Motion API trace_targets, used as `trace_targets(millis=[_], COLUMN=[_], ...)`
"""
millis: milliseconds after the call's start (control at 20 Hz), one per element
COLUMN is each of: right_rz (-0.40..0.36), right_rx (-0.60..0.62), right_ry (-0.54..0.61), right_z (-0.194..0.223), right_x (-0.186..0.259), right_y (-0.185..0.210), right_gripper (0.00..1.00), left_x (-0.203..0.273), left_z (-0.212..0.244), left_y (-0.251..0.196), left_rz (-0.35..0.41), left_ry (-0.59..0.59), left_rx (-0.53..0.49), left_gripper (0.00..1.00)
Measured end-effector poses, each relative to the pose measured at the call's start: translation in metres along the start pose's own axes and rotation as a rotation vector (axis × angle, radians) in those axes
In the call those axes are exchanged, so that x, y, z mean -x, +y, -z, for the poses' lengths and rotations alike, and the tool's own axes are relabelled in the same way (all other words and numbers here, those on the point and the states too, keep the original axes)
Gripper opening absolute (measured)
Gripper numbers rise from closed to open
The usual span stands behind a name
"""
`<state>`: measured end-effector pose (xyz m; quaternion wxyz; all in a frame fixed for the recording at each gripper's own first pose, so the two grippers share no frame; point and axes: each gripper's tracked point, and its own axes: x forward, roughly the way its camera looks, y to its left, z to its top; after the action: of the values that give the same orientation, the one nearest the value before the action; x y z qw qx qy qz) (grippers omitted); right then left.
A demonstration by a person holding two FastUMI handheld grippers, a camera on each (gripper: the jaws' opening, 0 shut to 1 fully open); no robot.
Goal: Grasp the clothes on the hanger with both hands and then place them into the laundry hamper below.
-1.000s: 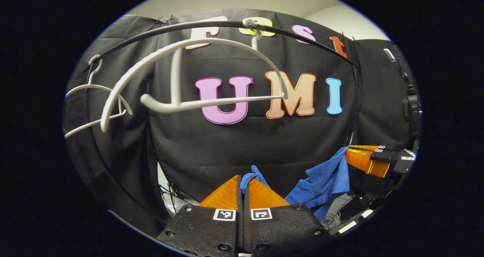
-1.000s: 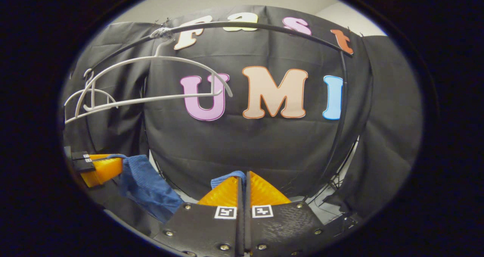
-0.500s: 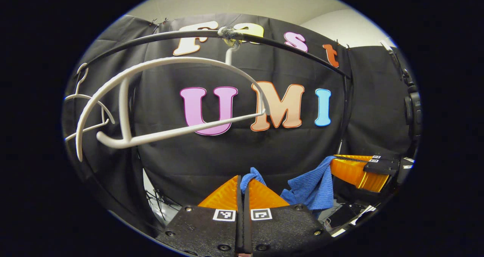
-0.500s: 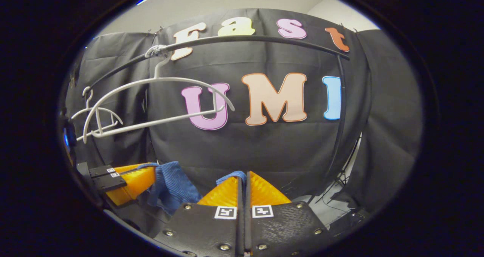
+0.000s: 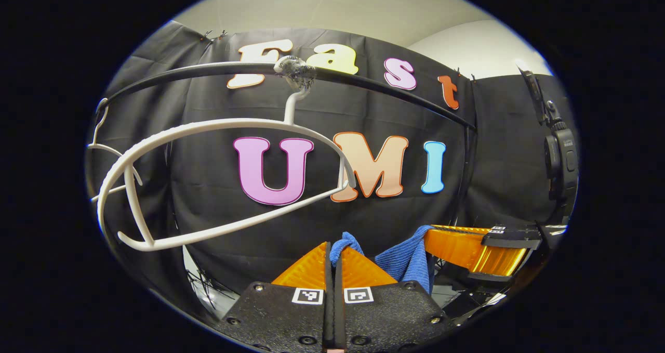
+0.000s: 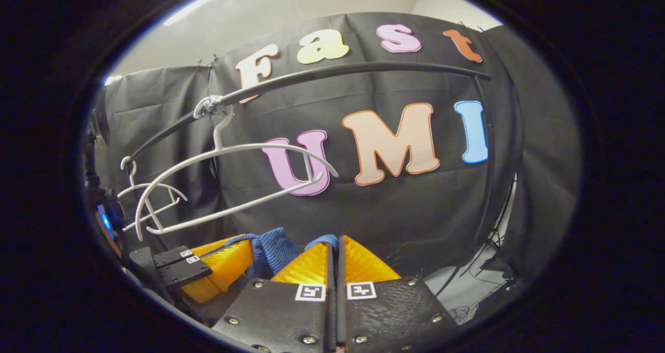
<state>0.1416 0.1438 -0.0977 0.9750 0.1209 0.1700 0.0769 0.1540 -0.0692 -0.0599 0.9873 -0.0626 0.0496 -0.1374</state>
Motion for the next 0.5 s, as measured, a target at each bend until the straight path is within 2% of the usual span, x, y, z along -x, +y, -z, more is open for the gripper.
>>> trace_targets(millis=[50, 100, 150, 300, 500], right_rz=[-0.005, -0.013, -0.018, -0.027, -0.023], right_rx=[-0.007, -0.016, -0.025, -0.044, -0.033], right_ry=[0.008, 0.019, 0.032, 0.086, 0.165], right_z=[0.003, 0.008, 0.014, 0.040, 0.081], right_x=[-0.004, -0.007, -0.013, -0.023, -0.035], right_y=[0.002, 0.004, 0.008, 0.012, 0.015], right_gripper=[0.05, 0.00, 0.05, 0.01, 0.01], left_x=[-0.001, -0.001, -0.001, -0.003, -0.011], left_z=[0.006, 0.011, 0.015, 0.040, 0.076], left_y=[0.001, 0.000, -0.001, 0.001, 0.021], left_rz=[0.001, 0.011, 0.026, 0.050, 0.021], left_ry=[0.009, 0.016, 0.018, 0.058, 0.134], left_rx=[0.003, -0.002, -0.010, -0.021, -0.020], left_gripper=[0.00, 0.00, 0.00, 0.01, 0.01])
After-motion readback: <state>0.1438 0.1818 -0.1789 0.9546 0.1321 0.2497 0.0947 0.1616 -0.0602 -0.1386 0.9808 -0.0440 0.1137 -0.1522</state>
